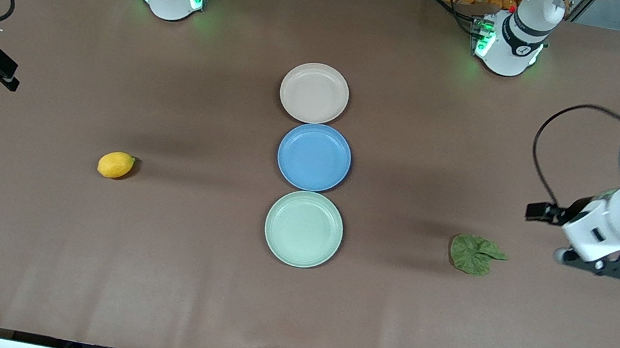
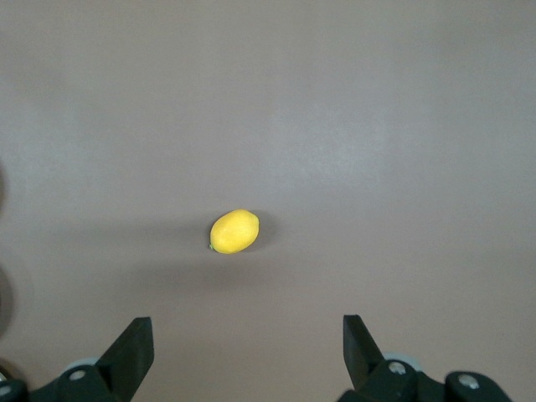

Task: Place lemon and lettuce in plates

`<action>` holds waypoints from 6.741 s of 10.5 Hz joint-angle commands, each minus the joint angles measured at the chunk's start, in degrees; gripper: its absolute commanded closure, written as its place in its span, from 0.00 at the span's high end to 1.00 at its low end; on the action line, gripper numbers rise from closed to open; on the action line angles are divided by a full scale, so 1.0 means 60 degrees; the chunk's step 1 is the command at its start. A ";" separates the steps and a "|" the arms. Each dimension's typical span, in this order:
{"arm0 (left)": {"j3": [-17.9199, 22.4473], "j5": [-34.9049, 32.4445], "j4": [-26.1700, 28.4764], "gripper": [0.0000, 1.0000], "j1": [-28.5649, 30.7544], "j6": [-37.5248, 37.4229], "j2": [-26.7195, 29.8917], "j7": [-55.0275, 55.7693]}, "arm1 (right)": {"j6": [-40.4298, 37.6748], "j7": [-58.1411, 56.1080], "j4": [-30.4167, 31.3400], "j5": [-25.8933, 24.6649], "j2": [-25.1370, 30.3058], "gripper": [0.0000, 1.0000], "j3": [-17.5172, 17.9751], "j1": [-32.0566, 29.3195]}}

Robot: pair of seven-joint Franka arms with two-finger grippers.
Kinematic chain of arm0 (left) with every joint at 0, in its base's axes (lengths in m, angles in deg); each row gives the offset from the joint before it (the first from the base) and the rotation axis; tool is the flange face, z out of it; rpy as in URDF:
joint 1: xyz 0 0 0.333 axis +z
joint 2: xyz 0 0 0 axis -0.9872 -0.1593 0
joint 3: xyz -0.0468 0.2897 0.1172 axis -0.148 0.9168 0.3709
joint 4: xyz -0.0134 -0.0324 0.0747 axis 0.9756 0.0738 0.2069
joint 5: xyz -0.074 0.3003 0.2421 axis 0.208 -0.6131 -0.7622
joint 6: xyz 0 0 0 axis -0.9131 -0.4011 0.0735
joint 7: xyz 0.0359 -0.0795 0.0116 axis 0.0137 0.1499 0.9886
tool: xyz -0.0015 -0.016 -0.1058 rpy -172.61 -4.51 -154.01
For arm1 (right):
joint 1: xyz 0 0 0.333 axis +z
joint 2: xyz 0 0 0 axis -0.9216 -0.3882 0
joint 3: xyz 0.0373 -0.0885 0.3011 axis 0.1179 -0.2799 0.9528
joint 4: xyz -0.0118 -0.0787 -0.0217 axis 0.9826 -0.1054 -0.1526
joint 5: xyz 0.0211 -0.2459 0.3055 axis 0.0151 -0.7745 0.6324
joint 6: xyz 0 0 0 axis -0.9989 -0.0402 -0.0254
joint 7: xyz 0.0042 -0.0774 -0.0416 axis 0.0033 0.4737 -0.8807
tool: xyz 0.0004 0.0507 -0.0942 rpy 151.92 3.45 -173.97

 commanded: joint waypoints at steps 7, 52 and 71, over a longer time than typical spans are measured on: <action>0.0010 -0.0094 0.0551 1.00 -0.0264 0.3068 -0.2343 -0.0126 | 0.2345 0.0028 0.1219 -0.0078 -0.1130 1.00 0.0003 -0.0040; -0.0400 -0.0198 -0.0708 0.39 -0.5464 1.0351 -0.4909 0.9776 | 0.8703 0.1815 0.4412 0.2691 -0.4369 1.00 -0.0070 0.0458; 0.0025 -0.0300 -0.0678 0.88 -0.2464 0.2898 -0.0487 0.4127 | 0.4939 0.8794 0.4120 0.2354 -0.2509 0.00 0.0018 0.5931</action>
